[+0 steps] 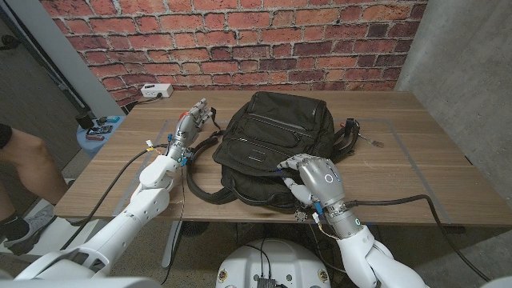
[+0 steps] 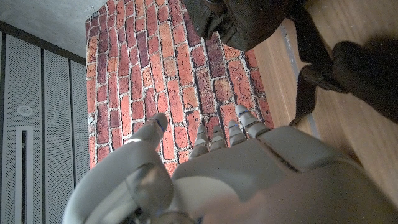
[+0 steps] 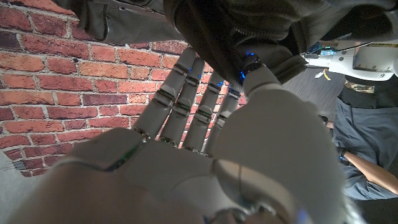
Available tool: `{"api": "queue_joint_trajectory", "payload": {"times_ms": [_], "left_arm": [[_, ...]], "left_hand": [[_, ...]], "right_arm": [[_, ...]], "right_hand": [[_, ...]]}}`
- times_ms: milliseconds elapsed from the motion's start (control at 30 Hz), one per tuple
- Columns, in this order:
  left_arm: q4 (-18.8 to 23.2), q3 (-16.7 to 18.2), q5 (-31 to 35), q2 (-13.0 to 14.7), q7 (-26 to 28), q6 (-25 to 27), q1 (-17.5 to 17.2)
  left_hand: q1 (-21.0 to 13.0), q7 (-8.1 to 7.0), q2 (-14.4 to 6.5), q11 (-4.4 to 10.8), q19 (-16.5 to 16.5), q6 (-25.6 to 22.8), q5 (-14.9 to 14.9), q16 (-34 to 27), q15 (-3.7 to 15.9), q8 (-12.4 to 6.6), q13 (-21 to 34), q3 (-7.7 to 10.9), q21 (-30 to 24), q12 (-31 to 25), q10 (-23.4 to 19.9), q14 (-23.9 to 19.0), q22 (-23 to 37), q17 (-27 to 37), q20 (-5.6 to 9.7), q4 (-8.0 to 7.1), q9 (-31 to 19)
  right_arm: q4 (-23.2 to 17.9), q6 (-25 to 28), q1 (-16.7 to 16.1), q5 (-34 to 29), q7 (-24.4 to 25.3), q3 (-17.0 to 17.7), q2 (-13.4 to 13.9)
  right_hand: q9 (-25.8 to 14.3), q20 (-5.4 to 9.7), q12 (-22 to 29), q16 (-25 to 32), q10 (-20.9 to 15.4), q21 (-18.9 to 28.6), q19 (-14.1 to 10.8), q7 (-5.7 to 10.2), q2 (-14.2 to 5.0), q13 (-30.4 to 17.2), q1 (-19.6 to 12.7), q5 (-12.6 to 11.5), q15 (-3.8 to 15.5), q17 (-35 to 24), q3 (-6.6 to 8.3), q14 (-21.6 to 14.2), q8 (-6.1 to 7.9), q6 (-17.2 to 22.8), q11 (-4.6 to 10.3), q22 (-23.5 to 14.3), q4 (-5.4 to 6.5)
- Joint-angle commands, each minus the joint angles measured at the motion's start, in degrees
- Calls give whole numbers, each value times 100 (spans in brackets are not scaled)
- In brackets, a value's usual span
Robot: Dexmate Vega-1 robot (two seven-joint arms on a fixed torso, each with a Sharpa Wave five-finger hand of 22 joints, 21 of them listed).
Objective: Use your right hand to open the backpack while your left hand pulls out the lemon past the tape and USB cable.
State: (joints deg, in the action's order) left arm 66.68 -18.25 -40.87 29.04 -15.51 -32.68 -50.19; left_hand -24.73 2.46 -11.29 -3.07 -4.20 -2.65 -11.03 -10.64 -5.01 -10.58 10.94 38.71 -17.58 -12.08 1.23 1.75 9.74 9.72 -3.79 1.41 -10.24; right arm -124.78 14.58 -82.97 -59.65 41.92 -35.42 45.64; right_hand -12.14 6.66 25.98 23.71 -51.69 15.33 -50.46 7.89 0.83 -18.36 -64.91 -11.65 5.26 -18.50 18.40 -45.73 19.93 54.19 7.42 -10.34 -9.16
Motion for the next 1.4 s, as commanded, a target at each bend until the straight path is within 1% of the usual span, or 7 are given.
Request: {"api": "queue_joint_trajectory", "payload": {"times_ms": [33,400,500,633,867,1267,1400], "left_arm": [[-45,3,-16,-7,-27,25,33],[23,-8,7,16,-9,41,-11],[151,-5,32,70,71,101,-87],[306,2,60,134,165,155,-196],[666,41,97,265,360,249,-429],[1050,68,158,438,504,351,-668],[1163,55,91,543,377,484,-682]], "left_hand": [[-46,-4,13,-16,-55,-61,-31,1,-23,-6,13,-15,29,6,-19,-43,30,25,-21,18,-11],[-58,3,19,-17,-59,-56,-34,6,-27,-2,13,-16,52,12,-6,-36,31,23,-22,23,-11],[-62,3,20,-12,-59,-58,-35,6,-28,-2,13,-16,58,11,-10,-36,31,22,-23,26,-11],[-70,-1,24,-3,-62,-62,-37,8,-24,-3,12,-15,68,11,-10,-36,31,21,-24,33,-11],[-80,11,27,-8,-66,-68,-39,9,-33,-5,12,-13,79,10,-16,-37,31,19,-28,41,-11],[-99,9,32,-19,-73,-75,-43,11,-33,-6,11,-11,99,10,-19,-38,31,16,-30,58,-11],[-105,12,34,-11,-75,-81,-44,12,-32,-7,11,-11,105,8,-25,-38,31,15,-30,65,-11]], "right_arm": [[-77,-102,58,162,10,43,-35],[-205,-294,-6,581,-42,208,-34],[-241,-360,-3,745,-84,290,-38],[-251,-480,16,944,-143,389,-21],[-336,-582,31,1236,-319,576,-22],[-335,-665,81,1302,-374,710,-104],[-363,-588,94,1358,-526,801,-93]], "right_hand": [[-29,305,71,43,-117,56,-111,31,-12,-49,-130,19,844,-38,-26,-148,62,152,19,-30,-1],[-46,313,149,47,-262,78,-145,13,-55,-106,-202,34,844,-60,-44,-294,107,275,21,-39,2],[-50,321,173,42,-306,93,-175,19,-68,-126,-240,39,849,-65,-47,-328,130,340,30,-42,-5],[-56,389,197,47,-366,104,-184,13,-102,-141,-290,48,850,-80,-51,-396,139,371,37,-47,-5],[-60,405,215,37,-401,119,-202,3,-119,-162,-351,59,854,-87,-61,-442,161,440,41,-52,-15],[-65,406,214,19,-426,137,-209,-11,-161,-167,-428,72,854,-94,-77,-492,165,476,64,-60,-14],[-67,412,247,17,-505,153,-223,0,-203,-184,-489,76,855,-105,-78,-535,184,541,68,-64,-17]]}}
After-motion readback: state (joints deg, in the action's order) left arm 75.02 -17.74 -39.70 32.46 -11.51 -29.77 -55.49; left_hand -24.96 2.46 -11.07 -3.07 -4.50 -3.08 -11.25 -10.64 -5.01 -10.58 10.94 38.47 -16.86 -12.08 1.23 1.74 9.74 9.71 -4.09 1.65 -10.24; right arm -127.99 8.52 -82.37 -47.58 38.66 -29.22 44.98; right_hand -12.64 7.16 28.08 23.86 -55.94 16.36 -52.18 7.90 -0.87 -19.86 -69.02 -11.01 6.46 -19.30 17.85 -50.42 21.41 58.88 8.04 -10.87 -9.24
